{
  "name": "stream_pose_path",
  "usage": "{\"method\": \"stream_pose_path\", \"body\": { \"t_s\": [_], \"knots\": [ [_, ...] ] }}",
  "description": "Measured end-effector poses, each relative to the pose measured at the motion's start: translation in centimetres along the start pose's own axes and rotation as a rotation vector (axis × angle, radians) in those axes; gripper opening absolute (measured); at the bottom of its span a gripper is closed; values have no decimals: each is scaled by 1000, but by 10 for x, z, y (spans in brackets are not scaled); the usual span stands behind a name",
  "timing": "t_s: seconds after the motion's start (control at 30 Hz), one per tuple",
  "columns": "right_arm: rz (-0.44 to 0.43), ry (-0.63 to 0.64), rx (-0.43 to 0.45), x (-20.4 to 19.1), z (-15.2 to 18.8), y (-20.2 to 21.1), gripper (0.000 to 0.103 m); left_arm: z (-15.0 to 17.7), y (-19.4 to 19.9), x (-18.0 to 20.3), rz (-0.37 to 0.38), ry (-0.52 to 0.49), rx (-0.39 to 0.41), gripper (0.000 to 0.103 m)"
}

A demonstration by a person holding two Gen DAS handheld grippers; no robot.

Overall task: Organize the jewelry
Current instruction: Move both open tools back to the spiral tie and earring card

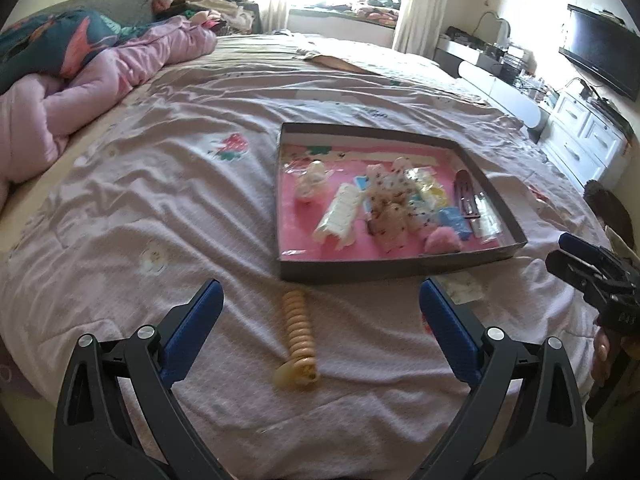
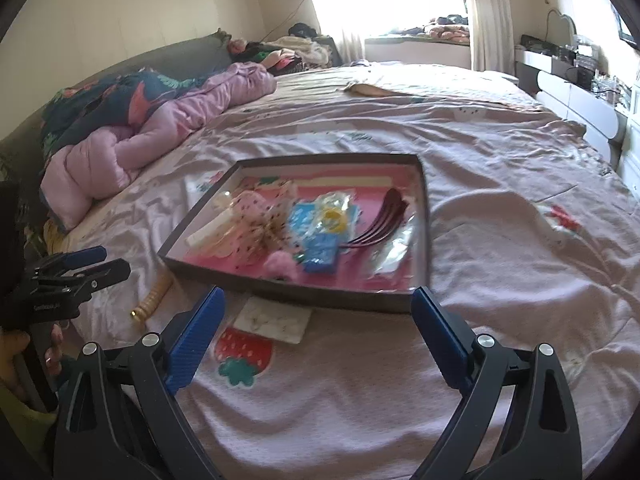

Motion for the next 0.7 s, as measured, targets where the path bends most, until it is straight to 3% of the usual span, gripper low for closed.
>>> {"method": "stream_pose_path", "body": {
  "t_s": [0.43,0.6,0.7],
  "knots": [
    [-4,40,-69,-33,22,-34,93,15,-15,-26,-2,27,-71,90],
    [4,20,-110,-37,29,-56,93,22,-34,-27,44,46,-150,90],
    [14,6,-128,-38,33,-69,93,25,-46,-25,62,47,-201,77]
  ]
}}
Point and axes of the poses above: each gripper's, at about its wrist camera, not at the fingertips, and y roughly against the way its jaws point, x to its right, z to its underside, the point moved 5 cm from there along -y, roughly the way its jaws point
